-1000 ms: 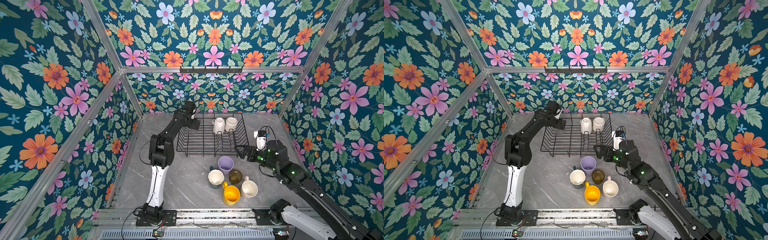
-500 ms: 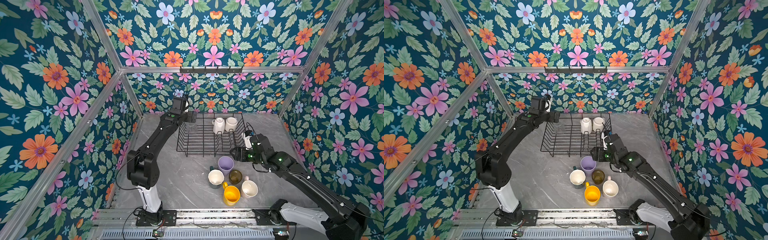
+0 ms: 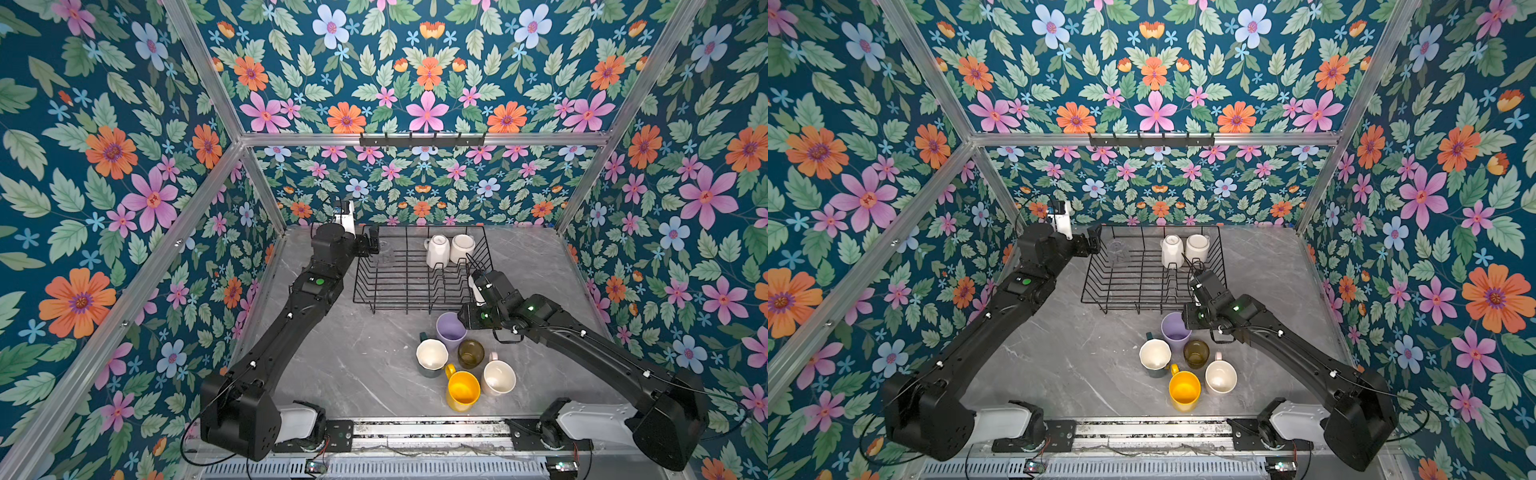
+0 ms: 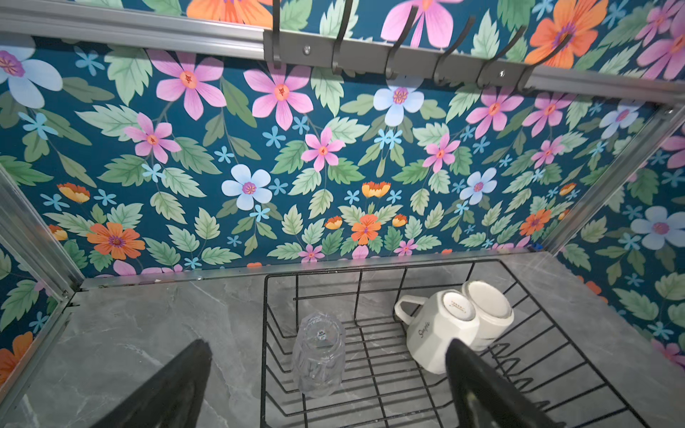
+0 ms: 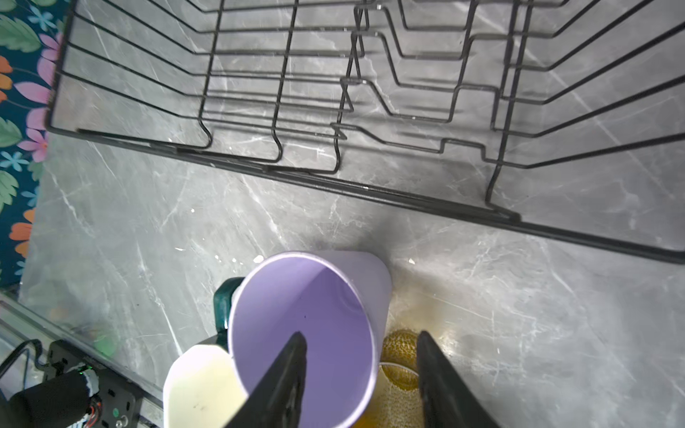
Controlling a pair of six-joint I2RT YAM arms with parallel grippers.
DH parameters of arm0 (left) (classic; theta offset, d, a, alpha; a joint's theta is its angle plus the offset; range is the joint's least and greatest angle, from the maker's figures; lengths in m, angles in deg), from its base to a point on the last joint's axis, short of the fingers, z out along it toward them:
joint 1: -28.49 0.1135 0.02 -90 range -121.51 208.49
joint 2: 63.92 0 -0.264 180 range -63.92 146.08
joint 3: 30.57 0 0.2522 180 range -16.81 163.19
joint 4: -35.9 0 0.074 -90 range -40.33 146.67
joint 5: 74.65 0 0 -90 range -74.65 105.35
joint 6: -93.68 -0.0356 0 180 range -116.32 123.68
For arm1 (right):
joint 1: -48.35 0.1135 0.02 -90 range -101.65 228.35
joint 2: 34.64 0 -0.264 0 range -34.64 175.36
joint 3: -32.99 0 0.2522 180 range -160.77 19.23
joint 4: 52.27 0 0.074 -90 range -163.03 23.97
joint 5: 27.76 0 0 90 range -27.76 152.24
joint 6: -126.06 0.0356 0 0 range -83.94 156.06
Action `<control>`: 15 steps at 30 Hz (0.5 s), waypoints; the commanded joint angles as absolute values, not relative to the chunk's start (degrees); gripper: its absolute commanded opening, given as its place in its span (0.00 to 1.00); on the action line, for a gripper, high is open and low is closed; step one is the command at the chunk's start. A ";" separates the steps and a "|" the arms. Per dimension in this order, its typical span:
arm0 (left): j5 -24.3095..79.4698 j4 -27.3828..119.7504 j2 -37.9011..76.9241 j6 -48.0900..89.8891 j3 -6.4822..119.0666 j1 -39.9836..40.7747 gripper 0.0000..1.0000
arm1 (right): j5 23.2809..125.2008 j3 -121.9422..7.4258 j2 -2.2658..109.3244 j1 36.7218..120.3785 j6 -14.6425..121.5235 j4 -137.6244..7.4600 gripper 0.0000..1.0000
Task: Load cups into a dish rack
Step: Pick up the cup from the center of the table.
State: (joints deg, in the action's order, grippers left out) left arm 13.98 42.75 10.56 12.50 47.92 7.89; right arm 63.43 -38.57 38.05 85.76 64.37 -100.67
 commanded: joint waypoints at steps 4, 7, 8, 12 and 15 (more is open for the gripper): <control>13.33 38.15 8.38 13.42 46.60 8.08 1.00 | 60.97 -39.12 41.54 86.46 64.36 -101.01 0.46; 13.33 38.15 8.05 13.23 46.37 8.00 1.00 | 60.33 -39.59 43.31 86.97 64.18 -100.80 0.43; 13.26 38.15 8.06 13.09 46.38 8.04 1.00 | 60.07 -39.83 43.80 87.11 64.10 -100.91 0.43; 12.85 38.15 7.98 12.84 46.08 8.06 1.00 | 57.75 -41.34 46.22 88.48 63.57 -102.03 0.39; 12.63 38.06 7.65 12.57 45.61 8.02 1.00 | 56.10 -42.82 47.94 89.49 63.09 -103.27 0.35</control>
